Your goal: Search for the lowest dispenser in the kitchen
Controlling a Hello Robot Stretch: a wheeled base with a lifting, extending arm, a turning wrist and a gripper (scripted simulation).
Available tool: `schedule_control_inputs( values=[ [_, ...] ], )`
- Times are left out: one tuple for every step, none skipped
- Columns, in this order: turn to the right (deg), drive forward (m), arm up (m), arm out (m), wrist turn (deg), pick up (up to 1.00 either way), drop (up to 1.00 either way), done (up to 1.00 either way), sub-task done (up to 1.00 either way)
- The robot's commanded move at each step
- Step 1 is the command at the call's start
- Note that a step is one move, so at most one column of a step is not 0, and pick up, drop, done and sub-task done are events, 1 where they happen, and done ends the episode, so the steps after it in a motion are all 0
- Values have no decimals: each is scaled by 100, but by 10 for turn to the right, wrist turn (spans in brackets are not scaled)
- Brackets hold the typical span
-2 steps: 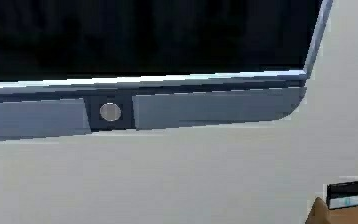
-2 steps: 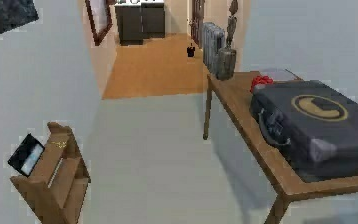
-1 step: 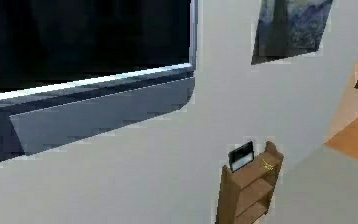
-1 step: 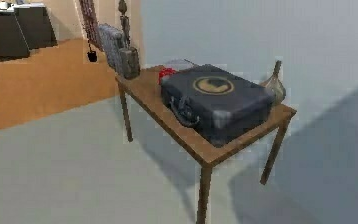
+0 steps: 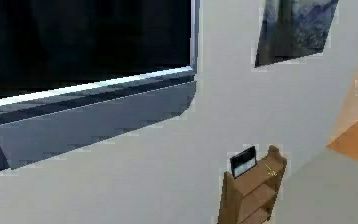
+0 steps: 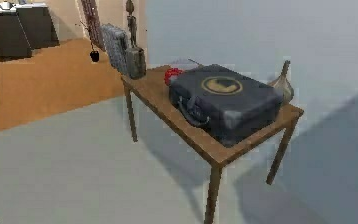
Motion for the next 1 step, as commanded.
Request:
schedule_control_inputs(
  values=[
    [450,0,0,0,0,0,0,0,0]
  ],
)
